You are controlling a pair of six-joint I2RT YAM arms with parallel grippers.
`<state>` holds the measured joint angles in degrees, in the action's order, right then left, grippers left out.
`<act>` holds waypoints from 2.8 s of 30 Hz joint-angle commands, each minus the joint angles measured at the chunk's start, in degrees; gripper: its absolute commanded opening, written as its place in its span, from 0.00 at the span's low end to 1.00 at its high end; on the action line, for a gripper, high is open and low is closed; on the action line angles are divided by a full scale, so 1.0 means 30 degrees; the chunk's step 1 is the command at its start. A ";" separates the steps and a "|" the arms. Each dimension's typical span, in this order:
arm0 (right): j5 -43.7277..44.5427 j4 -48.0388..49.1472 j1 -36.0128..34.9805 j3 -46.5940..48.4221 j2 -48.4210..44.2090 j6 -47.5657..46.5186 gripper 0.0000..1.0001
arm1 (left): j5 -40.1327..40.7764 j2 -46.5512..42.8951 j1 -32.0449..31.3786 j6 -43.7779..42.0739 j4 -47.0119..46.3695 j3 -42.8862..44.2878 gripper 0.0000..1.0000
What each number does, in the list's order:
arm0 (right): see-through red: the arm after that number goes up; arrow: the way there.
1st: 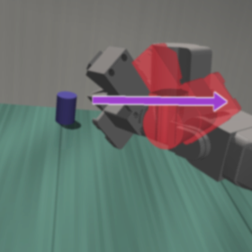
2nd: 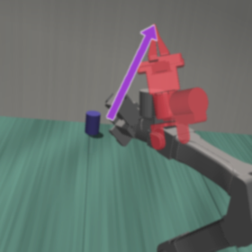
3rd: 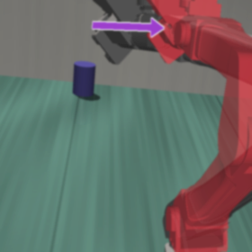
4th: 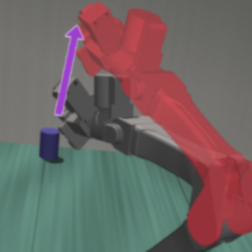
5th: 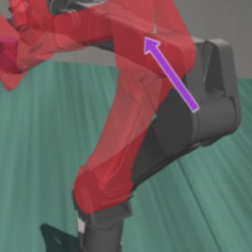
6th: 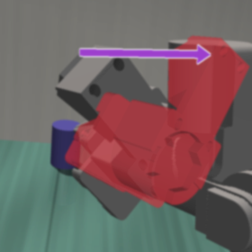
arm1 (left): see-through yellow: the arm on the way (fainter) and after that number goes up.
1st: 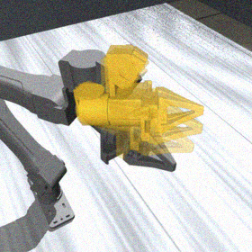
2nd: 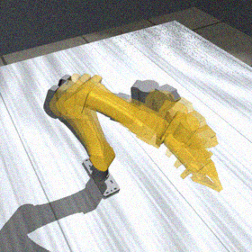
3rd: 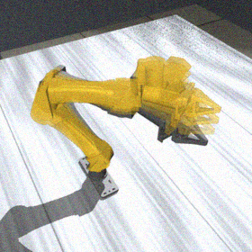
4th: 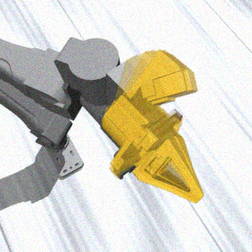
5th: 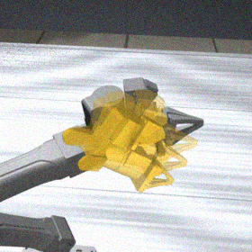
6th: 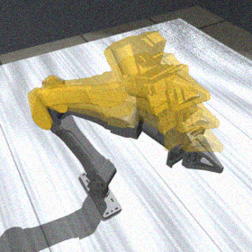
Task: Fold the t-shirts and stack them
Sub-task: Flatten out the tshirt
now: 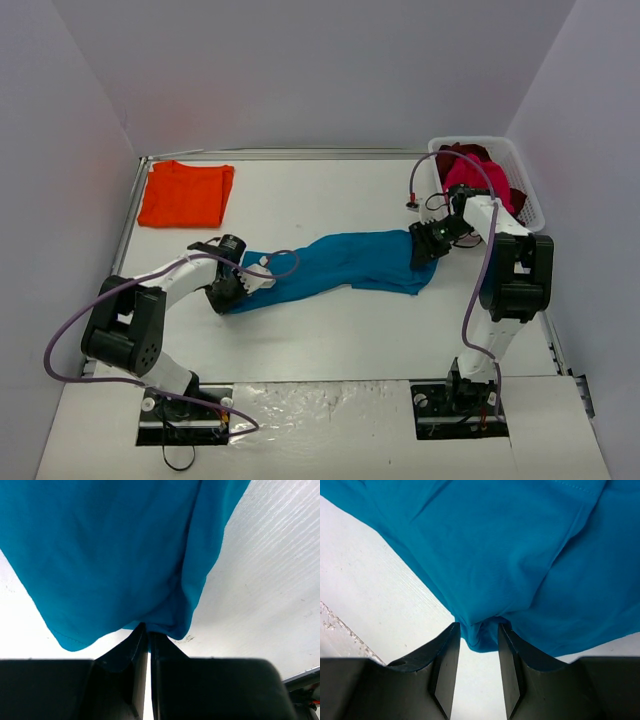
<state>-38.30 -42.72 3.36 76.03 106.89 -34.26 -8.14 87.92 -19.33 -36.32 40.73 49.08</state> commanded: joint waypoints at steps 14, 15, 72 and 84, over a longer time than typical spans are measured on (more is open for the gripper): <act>-0.0122 -0.0086 0.0024 -0.0821 -0.0210 -0.0006 0.30 | -0.0743 0.0166 0.0321 0.0299 0.0251 0.0456 0.02; -0.0123 -0.0115 0.0024 -0.0909 -0.0240 -0.0035 0.30 | -0.0772 0.0224 0.0321 0.0298 0.0251 0.0456 0.02; 0.3189 -0.4832 0.0463 1.7667 -0.1349 0.3013 0.00 | -1.1581 0.2453 1.0544 0.3991 1.0414 2.3689 0.02; 0.0991 -0.3046 0.0610 0.9727 -1.1305 0.4181 0.00 | -1.1848 -0.6357 1.0927 0.4046 0.8923 1.5376 0.02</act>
<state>-32.93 -53.78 4.84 107.35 78.06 -24.14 -43.27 75.48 13.15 -25.08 68.10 97.69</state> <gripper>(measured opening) 0.004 0.031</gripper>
